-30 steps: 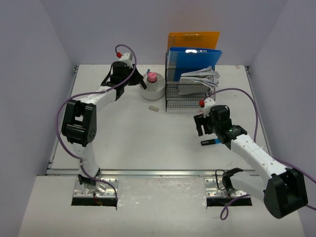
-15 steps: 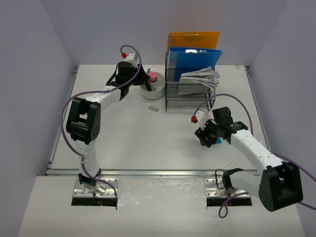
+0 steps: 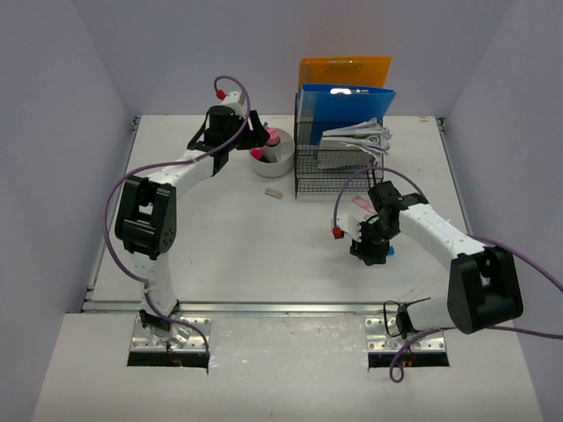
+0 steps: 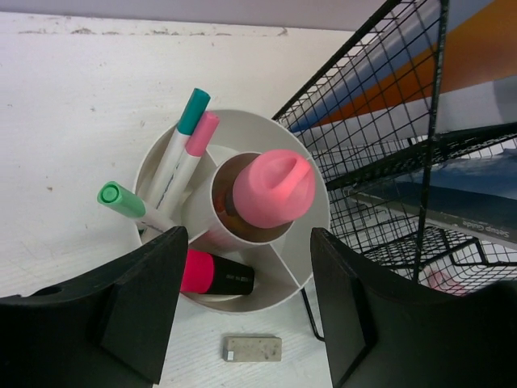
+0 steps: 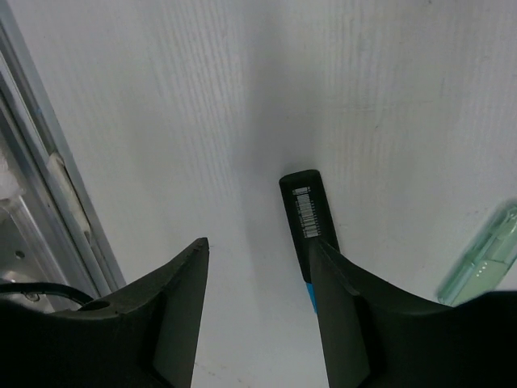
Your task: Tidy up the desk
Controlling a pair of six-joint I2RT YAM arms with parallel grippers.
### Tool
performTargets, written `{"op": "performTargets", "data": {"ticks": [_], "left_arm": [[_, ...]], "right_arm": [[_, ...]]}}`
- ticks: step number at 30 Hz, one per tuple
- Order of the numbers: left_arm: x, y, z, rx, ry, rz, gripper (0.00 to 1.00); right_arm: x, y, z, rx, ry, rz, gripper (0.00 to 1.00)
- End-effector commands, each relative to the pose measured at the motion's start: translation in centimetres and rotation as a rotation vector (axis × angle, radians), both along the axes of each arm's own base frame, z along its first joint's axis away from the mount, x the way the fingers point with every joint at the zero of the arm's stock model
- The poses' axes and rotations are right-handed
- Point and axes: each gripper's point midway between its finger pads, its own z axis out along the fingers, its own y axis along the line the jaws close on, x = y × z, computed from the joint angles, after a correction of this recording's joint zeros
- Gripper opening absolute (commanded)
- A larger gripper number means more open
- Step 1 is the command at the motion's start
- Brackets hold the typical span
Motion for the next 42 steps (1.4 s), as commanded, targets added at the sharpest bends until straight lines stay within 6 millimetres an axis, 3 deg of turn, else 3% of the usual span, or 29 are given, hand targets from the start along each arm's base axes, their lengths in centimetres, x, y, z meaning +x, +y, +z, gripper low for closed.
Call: {"op": "performTargets", "data": {"ticks": [1,8,14,18,23,25,29,33,35,38,42], "left_arm": [[-1.3,0.1,8.1,-0.009,-0.164,-0.020,0.60],[-4.6,0.7,10.6,0.000,-0.200,-0.047,0.66],[-8.3,1.0,12.8,-0.002,-0.214,-0.094,0.72],[-11.0,1.6,13.6,0.053,-0.248,-0.136,0.73],[-13.8,2.9,10.7,0.198,-0.205,-0.198,0.72],[-15.5,3.4,10.2,0.272,-0.232,-0.246,0.72],[-18.0,3.9,11.5,0.384,-0.357,-0.330,0.73],[-20.8,3.1,13.1,0.451,-0.536,-0.470,0.73],[-22.4,1.9,13.5,0.476,-0.636,-0.588,0.73],[-24.2,-0.3,13.4,0.536,-0.739,-0.729,0.72],[-27.8,-5.3,11.7,0.701,-0.903,-0.976,0.65]], "right_arm": [[0.3,-0.3,0.4,-0.021,0.004,0.141,0.54],[2.2,-0.8,-1.6,-0.068,-0.025,0.210,0.56],[2.3,-2.0,-4.2,-0.123,-0.032,0.293,0.54],[1.7,-2.1,-5.1,-0.126,-0.021,0.326,0.39],[0.8,-1.7,-4.8,-0.097,0.020,0.325,0.17],[0.9,-0.8,-3.8,-0.061,0.036,0.257,0.02],[1.3,3.1,0.5,0.131,0.134,0.048,0.00],[3.8,8.4,7.5,0.384,0.236,-0.239,0.00],[4.3,10.7,10.8,0.509,0.340,-0.384,0.00],[4.4,12.8,13.4,0.625,0.497,-0.530,0.00],[3.8,14.3,14.8,0.704,0.752,-0.711,0.00]]}}
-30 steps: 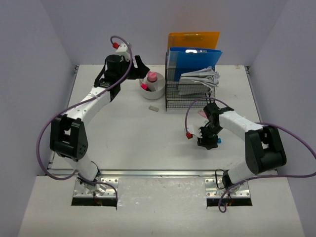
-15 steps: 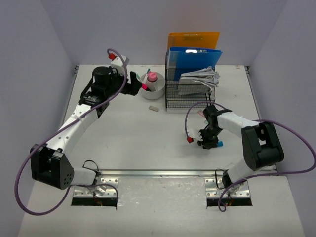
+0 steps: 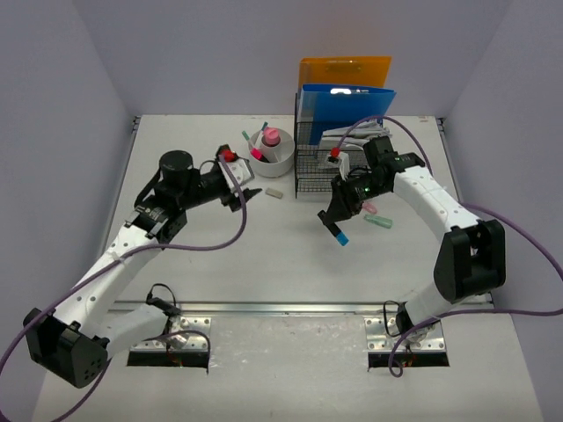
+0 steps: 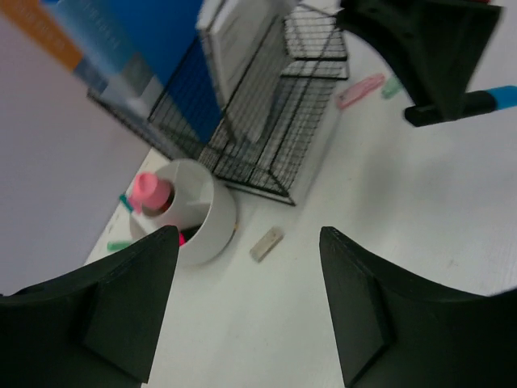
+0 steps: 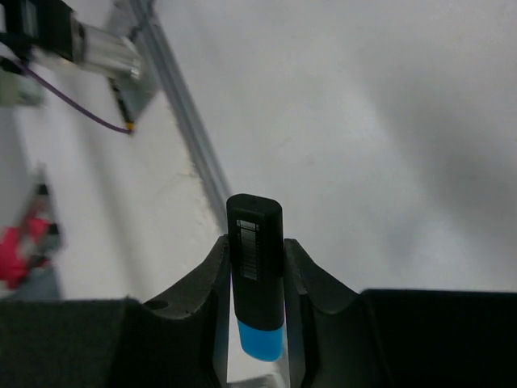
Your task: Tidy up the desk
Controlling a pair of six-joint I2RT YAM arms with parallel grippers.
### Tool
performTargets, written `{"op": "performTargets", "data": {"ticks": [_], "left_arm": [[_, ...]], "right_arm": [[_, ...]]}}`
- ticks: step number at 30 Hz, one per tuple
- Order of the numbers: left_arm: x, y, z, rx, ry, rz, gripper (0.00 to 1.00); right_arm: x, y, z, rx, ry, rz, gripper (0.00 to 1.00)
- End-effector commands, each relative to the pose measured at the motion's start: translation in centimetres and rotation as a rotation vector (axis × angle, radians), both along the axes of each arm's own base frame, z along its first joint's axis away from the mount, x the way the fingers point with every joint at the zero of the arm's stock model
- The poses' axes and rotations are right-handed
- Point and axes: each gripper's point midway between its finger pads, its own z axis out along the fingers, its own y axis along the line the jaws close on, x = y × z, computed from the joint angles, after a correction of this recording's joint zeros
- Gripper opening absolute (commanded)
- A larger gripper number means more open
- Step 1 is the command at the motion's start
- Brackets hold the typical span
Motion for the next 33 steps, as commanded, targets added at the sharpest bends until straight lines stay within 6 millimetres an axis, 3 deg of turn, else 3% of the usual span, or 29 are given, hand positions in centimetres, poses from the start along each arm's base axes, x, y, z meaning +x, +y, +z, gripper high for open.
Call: {"op": "performTargets", "data": {"ticks": [1,3,7,13,21,27,33], "left_arm": [[-4.4,-5.5,-1.3,0.218,-0.262,-0.327,0.63],[-7.5,-8.3,-2.4,0.312,-0.361,-0.472,0.60],[-13.0,-12.0,-4.8,0.401,-0.440,-0.716,0.50],[-16.2,-14.0,-7.2,0.475,-0.404,-0.886,0.44],[-15.8,-16.8,-8.0,0.519,-0.404,-0.928,0.43],[-15.2,-17.6,-8.2,0.522,-0.431,-0.924,0.45],[-14.9,-18.5,-8.5,0.515,-0.447,-0.932,0.48]], "right_arm": [[-2.0,2.9,3.7,0.229,0.472,-0.202,0.00],[-2.4,2.8,3.2,0.244,0.586,-0.261,0.00],[-2.7,2.4,2.5,0.262,0.823,-0.427,0.00],[-3.9,1.8,0.5,0.163,0.965,-0.576,0.00],[-5.2,1.4,-0.7,0.106,1.039,-0.629,0.00],[-6.4,1.1,-1.1,0.083,1.072,-0.628,0.00],[-6.2,1.3,-0.6,0.095,1.074,-0.635,0.00]]}}
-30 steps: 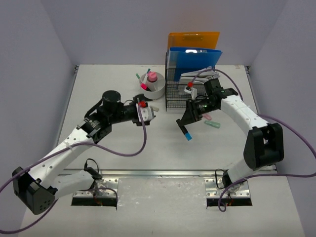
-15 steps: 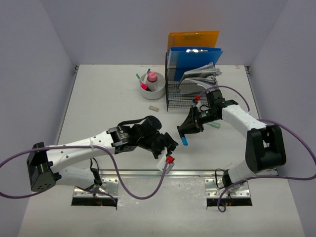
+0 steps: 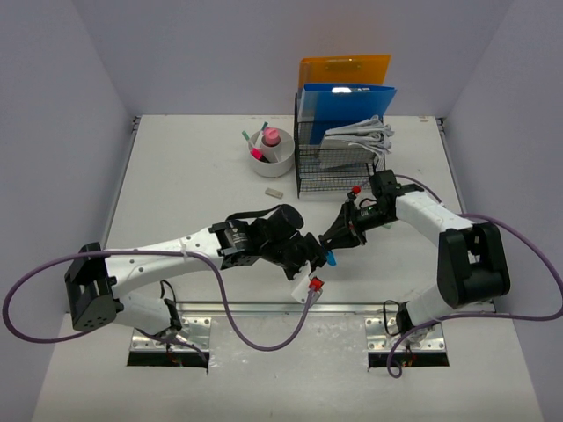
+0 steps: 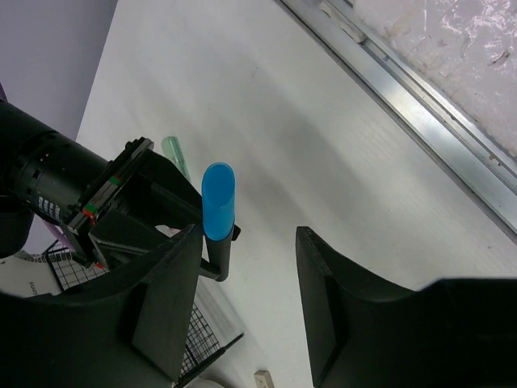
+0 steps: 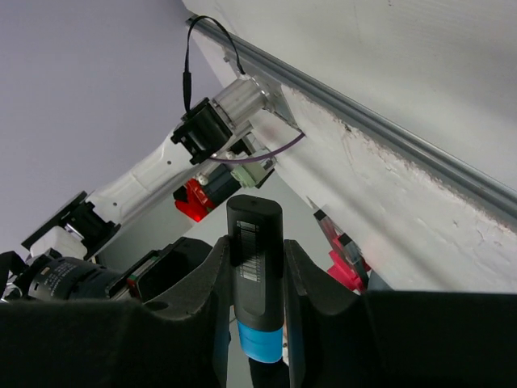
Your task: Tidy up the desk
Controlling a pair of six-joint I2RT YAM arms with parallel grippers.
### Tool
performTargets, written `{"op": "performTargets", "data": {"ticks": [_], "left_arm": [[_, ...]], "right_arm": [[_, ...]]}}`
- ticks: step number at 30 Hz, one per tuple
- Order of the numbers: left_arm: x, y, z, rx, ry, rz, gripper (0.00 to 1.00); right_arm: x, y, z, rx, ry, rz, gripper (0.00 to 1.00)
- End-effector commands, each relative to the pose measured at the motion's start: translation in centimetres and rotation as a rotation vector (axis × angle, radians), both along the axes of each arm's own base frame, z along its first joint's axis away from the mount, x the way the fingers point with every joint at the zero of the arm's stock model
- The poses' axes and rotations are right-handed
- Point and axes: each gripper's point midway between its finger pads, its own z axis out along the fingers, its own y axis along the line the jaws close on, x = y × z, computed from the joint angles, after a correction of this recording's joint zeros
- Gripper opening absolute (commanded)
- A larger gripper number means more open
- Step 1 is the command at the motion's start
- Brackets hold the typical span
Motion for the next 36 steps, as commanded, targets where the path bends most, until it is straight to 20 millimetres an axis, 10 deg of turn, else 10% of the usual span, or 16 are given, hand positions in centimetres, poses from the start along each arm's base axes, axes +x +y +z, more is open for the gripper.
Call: {"op": "performTargets", "data": {"ticks": [1,19,21,26,36], "left_arm": [[0.3,-2.2,2.5,-0.091,-0.053,-0.049,0.48],[0.6,-3.9,2.1,-0.129,-0.009,-0.019,0.20],[0.7,-4.1,2.4,-0.149,0.006,0.006,0.08],[0.0,-3.7,3.7,-0.206,0.056,0.062,0.00],[0.7,0.2,11.8,-0.490,0.504,0.517,0.00]], "right_arm": [[0.2,0.0,1.1,0.006,-0.006,-0.024,0.00],[-0.3,0.7,1.5,0.017,-0.026,-0.019,0.00],[-0.4,0.8,1.7,0.038,-0.033,-0.017,0.13],[0.2,1.4,4.5,0.171,-0.139,0.046,0.87],[7.0,-1.2,12.1,-0.136,-0.923,0.192,0.94]]}}
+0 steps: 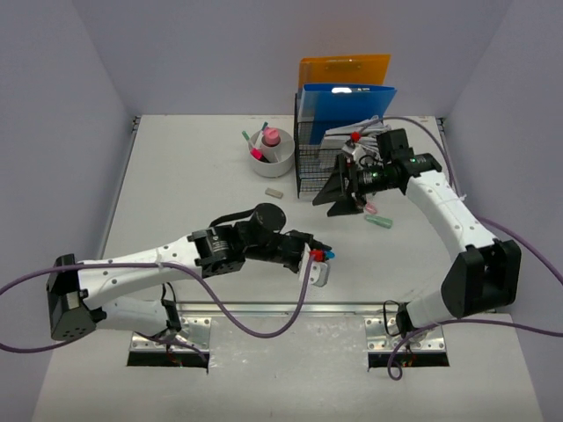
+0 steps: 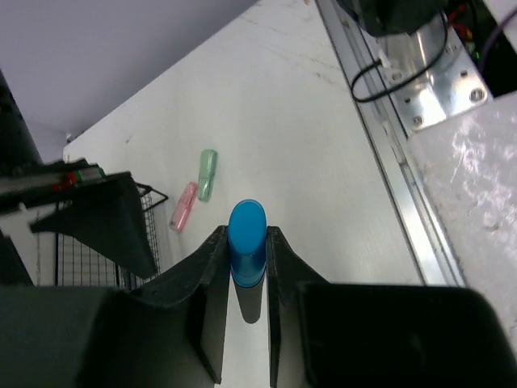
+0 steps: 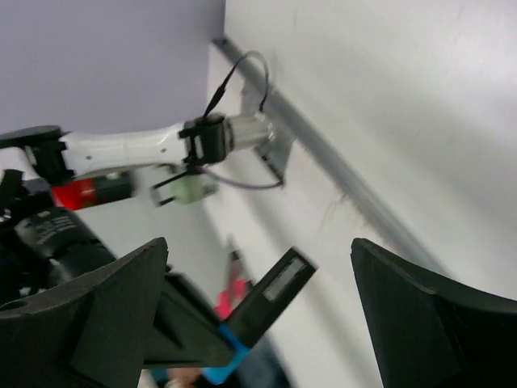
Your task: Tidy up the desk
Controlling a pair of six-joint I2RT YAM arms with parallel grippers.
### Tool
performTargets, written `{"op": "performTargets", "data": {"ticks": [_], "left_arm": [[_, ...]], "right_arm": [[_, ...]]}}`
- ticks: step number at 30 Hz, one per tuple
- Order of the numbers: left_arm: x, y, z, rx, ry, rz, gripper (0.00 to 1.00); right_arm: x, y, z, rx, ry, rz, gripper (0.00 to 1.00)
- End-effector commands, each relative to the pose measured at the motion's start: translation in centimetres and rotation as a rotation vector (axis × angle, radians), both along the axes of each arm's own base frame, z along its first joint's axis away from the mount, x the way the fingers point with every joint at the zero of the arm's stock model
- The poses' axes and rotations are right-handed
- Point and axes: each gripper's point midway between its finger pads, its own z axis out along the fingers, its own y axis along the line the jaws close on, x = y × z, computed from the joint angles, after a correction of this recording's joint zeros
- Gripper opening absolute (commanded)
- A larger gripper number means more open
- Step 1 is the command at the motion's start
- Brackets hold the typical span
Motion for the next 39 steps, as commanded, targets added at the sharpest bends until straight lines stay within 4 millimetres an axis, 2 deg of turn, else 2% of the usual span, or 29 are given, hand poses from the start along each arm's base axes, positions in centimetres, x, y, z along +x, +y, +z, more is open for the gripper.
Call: {"op": "performTargets", "data": {"ticks": [1,2,4,5,6,7,8,10,12,13,16,20,24,28,32,39], "left_arm": [[2.2,2.1,6.5,-0.286,0.345,0.320,0.00],[4.2,3.5,7.4,-0.346,0.387,0.421,0.00],[9.9,7.4,7.9,-0.467,0.481,0.689,0.00],[11.1,8.2,7.8,-0.495,0.511,0.755,0.00],[14.6,11.2,7.8,-0.559,0.542,0.892,0.00],[17.8,14.0,8.1,-0.627,0.559,0.993,0.00],[20.3,16.5,8.4,-0.686,0.579,1.074,0.00],[23.6,18.5,8.4,-0.750,0.654,1.138,0.00],[26.5,21.2,8.8,-0.830,0.640,1.208,0.00],[27.4,21.6,8.5,-0.855,0.628,1.222,0.00],[28.8,21.9,9.6,-0.946,0.563,1.185,0.00],[31.5,22.8,8.5,-0.957,0.534,1.254,0.00],[34.5,23.8,6.0,-0.926,0.575,1.348,0.00],[36.1,23.6,3.9,-0.950,0.655,1.384,0.00],[38.3,23.6,0.7,-0.966,0.730,1.515,0.00],[39.8,22.5,-1.2,-0.989,0.783,1.521,0.00]], "right_arm": [[3.3,-2.9,3.5,-0.223,-0.492,-0.019,0.94],[4.2,-3.6,3.6,-0.278,-0.572,-0.033,0.94],[6.2,-5.8,3.7,-0.424,-0.713,-0.105,0.99],[6.4,-6.5,3.7,-0.462,-0.736,-0.124,0.99],[6.8,-7.1,4.0,-0.497,-0.808,-0.117,0.99],[7.1,-7.7,3.5,-0.533,-0.846,-0.114,0.99],[7.4,-8.3,3.1,-0.565,-0.878,-0.114,0.99],[7.2,-9.6,1.8,-0.632,-0.912,-0.120,0.99],[7.6,-10.8,0.8,-0.700,-0.956,-0.116,0.99],[7.6,-11.6,-0.3,-0.746,-0.950,-0.115,0.99],[8.1,-13.3,-2.3,-0.848,-0.972,-0.123,0.99],[7.8,-14.6,-4.5,-0.920,-0.996,-0.089,0.99],[7.8,-14.9,-4.7,-0.939,-1.001,-0.082,0.99],[7.9,-15.3,-5.3,-0.955,-0.990,-0.079,0.99],[7.9,-15.5,-5.5,-0.966,-0.977,-0.072,0.99],[7.8,-15.8,-6.2,-0.966,-0.936,-0.074,0.99]]}}
